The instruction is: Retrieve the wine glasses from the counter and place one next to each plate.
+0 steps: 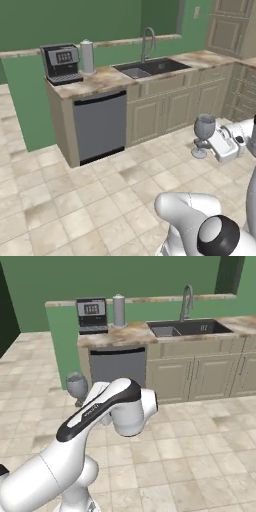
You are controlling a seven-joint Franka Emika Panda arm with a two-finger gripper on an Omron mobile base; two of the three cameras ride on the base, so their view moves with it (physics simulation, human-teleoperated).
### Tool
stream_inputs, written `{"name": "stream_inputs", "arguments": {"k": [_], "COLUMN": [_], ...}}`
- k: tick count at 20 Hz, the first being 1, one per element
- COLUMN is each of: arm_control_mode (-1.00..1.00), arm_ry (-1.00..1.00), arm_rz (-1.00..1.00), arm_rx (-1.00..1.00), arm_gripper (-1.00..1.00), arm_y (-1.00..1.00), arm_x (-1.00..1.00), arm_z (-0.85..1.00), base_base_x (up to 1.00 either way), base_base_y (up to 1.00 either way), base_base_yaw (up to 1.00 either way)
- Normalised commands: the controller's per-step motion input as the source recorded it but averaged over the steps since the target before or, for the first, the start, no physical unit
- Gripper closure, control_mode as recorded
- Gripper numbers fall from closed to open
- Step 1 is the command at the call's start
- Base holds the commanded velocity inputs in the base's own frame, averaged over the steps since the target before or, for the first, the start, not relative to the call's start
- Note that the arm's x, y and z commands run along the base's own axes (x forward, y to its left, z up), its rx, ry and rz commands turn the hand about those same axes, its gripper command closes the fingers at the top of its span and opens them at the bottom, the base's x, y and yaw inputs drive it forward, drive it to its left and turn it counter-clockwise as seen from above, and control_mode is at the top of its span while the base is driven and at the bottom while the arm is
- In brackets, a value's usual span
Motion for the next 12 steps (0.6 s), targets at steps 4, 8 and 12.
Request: {"name": "stream_inputs", "arguments": {"k": [4, 8, 12], "arm_control_mode": [1.0, 1.0, 1.0], "arm_ry": [0.0, 0.0, 0.0], "arm_rz": [0.0, 0.0, 0.0], "arm_rx": [0.0, 0.0, 0.0], "arm_gripper": [1.0, 1.0, 1.0], "arm_y": [0.0, 0.0, 0.0], "arm_x": [0.0, 0.0, 0.0], "arm_z": [0.0, 0.0, 0.0], "base_base_x": [0.0, 0.11, 0.24], "base_base_y": [1.0, 1.0, 1.0], "base_base_yaw": [0.0, 0.0, 0.0]}}
